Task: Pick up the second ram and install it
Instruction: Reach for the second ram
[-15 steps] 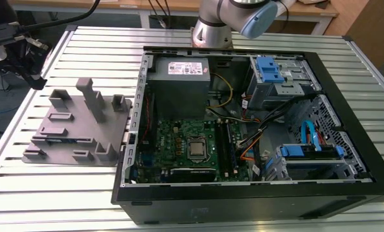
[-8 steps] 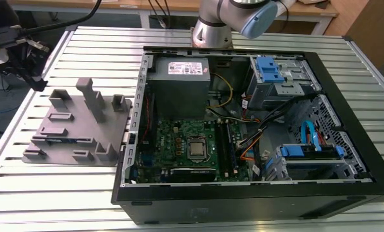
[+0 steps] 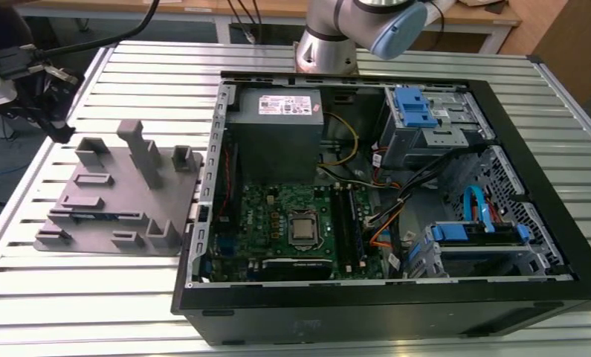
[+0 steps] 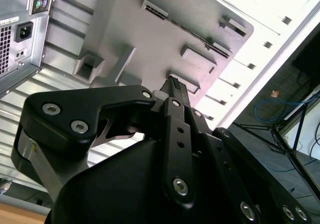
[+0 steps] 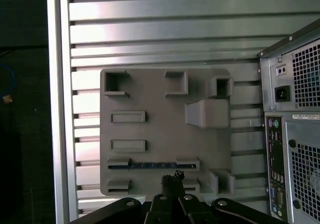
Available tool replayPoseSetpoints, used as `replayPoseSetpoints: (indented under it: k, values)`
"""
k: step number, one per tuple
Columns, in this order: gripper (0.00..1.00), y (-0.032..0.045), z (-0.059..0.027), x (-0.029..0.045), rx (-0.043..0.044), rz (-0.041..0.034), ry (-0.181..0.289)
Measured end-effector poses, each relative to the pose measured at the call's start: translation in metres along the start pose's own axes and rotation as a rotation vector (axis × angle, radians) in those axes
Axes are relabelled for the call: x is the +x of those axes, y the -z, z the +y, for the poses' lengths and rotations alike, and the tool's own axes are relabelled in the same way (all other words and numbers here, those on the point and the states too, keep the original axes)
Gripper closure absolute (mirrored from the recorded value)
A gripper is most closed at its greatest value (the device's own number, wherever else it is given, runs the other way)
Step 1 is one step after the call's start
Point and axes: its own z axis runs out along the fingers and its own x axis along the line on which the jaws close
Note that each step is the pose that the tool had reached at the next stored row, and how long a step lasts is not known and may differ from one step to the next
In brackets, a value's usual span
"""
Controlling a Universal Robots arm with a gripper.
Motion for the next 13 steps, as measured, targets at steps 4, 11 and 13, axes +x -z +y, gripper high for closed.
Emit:
replayPoseSetpoints:
  k: [4, 11, 13]
  values:
    - [0.89, -0.0022, -0.0001, 0.0001, -0.0001, -0.0001, 0.0]
    - [0.89, -0.0062, -0.0003, 0.0002, 0.0, 0.0, 0.0]
    - [0.89, -0.0075, -0.0003, 0.0003, -0.0001, -0.0001, 0.0]
